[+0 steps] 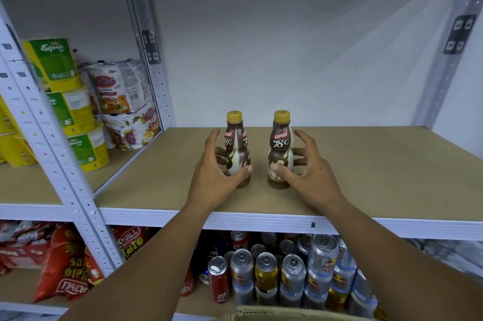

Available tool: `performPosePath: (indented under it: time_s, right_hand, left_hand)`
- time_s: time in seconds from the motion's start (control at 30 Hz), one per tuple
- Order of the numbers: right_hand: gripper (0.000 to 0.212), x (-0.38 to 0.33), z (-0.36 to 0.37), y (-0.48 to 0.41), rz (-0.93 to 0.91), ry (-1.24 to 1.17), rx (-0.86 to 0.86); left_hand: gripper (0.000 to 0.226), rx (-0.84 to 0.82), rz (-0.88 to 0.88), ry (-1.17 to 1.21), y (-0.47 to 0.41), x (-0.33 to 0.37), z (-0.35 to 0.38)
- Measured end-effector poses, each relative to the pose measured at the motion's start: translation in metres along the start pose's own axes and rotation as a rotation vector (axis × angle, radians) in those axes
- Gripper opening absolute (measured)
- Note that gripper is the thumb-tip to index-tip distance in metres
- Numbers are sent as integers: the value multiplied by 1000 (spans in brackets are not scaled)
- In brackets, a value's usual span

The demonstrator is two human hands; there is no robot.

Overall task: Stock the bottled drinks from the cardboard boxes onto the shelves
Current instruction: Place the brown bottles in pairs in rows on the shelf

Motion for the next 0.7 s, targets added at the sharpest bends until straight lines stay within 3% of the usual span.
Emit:
performPosePath:
  time_s: [0.7]
  right_hand:
    - [89, 3, 0, -1, -16, 11, 7]
  left_hand:
    - [104, -40, -18, 59, -1, -2, 2]
Point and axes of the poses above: each hand's wrist, its own y-axis away from the middle knuckle, its own z-axis out of the palm, x = y × z, the point moved 3 cm from there along -y, towards the middle knuckle, and after that the axes turned 4 degrees about y, right-handed, at the moved point
